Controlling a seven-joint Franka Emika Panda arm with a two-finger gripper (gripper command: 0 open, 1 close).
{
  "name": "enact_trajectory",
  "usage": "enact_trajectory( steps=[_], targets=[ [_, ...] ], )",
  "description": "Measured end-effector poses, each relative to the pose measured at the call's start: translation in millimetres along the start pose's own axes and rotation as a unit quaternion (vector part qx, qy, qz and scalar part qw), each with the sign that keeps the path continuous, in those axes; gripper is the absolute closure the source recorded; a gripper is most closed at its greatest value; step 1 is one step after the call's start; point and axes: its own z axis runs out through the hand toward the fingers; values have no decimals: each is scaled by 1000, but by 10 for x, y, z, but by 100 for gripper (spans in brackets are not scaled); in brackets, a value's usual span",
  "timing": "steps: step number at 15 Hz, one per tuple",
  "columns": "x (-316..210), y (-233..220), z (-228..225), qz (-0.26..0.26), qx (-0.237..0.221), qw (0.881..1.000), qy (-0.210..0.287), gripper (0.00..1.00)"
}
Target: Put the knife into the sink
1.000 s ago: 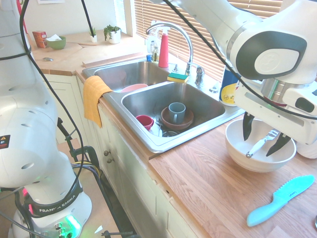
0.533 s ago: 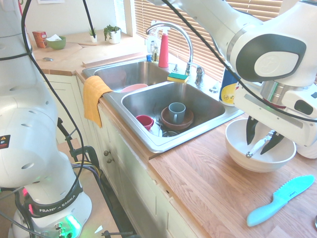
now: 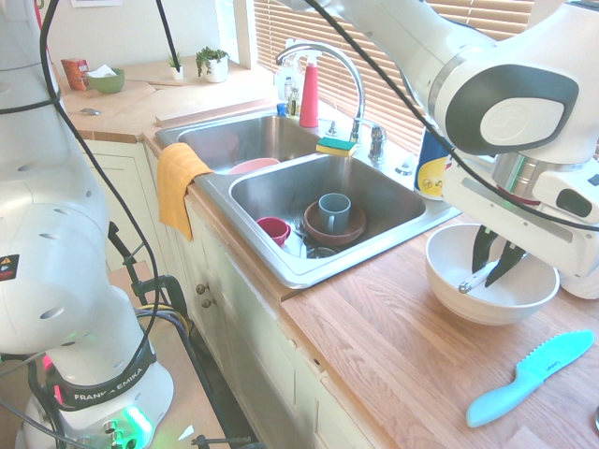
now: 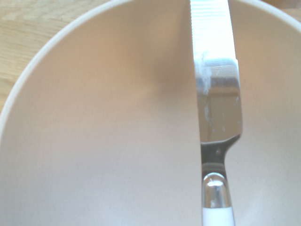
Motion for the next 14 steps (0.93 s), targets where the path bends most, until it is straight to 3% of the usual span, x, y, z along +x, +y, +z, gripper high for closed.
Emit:
enact_trajectory(
  steps=[3,8,11,14],
  targets=[
    [-34,-103,-78,-6,5,1000,7,100],
    [-412,-685,-753,-4,31,999,45,100],
    [-934,-1377,-818,12,37,999,38,100],
    [-1646,-2126,-503,23,34,999,27,100]
  ],
)
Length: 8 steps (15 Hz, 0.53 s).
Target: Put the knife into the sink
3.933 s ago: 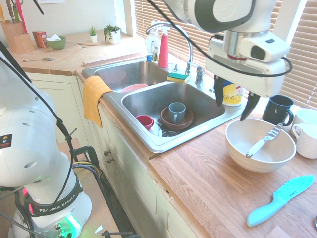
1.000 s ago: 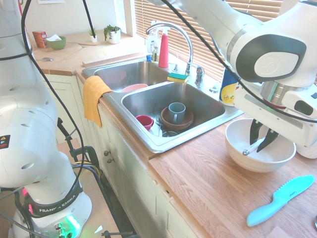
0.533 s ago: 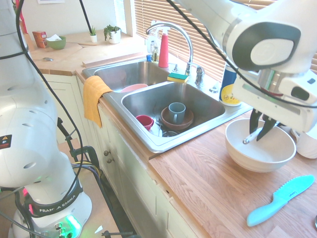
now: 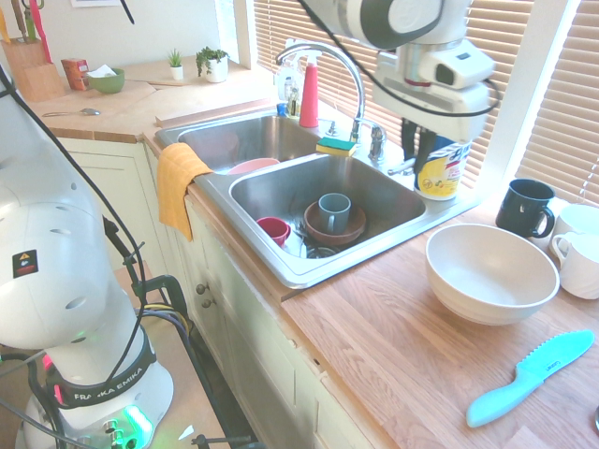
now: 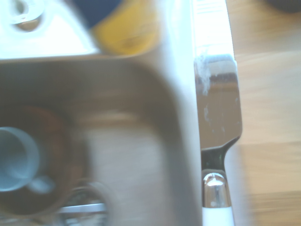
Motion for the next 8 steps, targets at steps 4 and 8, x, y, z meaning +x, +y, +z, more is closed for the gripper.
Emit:
enact_trajectory(
  steps=[4,8],
  targets=[
    [-668,-488,696,32,-7,999,4,100],
    [-1085,-611,1416,60,-26,998,1,100]
  ],
)
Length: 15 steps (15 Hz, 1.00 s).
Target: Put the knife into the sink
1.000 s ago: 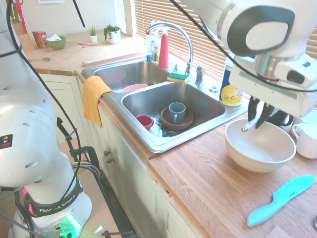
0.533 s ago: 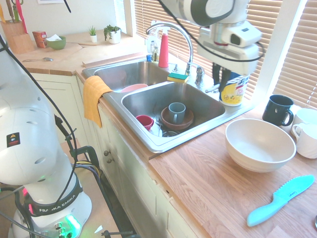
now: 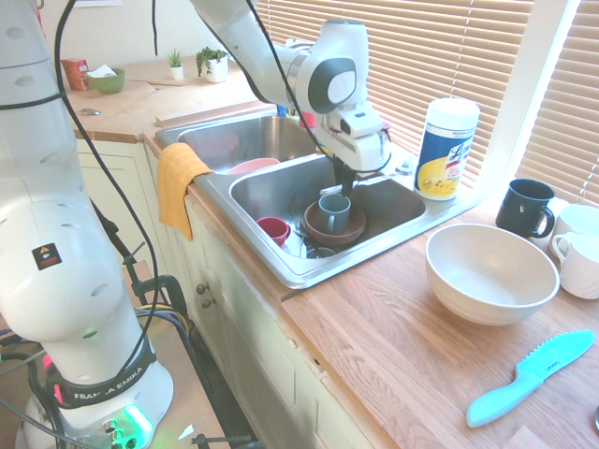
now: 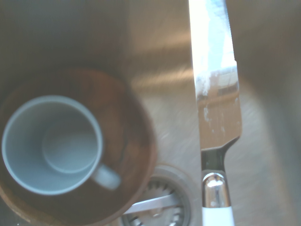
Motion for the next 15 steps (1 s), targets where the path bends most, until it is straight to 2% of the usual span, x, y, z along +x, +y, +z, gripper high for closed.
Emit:
enact_trajectory(
  steps=[3,9,15],
  targets=[
    [-136,-20,413,-1,-6,1000,-7,100],
    [-4,98,1061,-12,-9,1000,-13,100],
    [46,168,1514,-18,-24,999,-27,100]
  ],
)
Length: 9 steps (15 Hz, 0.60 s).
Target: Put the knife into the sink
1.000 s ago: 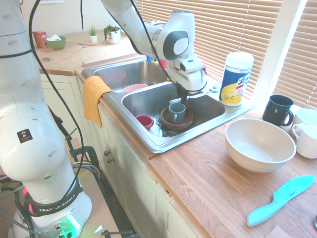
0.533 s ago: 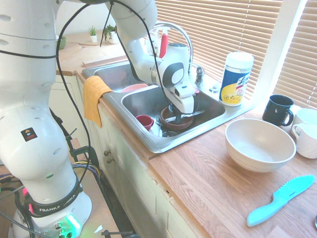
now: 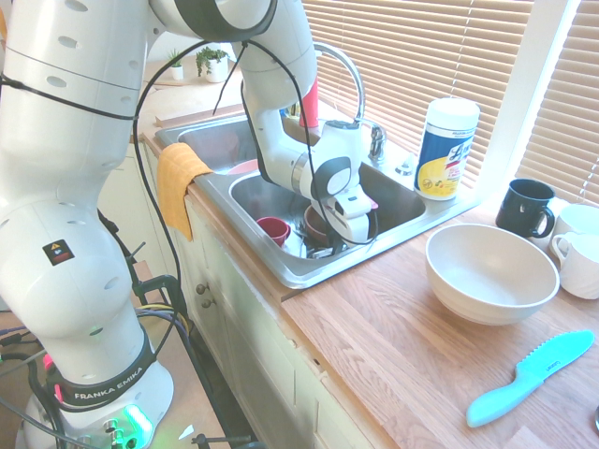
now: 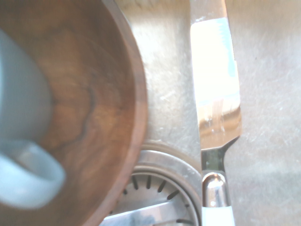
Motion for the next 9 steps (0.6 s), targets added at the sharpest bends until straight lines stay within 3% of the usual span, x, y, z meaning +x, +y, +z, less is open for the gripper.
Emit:
enact_trajectory(
  steps=[1,2,9],
  targets=[
    [-14,-5,28,0,-1,1000,-1,100],
    [-39,-10,45,1,-2,1000,-2,0],
    [-134,-22,113,-3,-10,1000,-1,0]
  ],
)
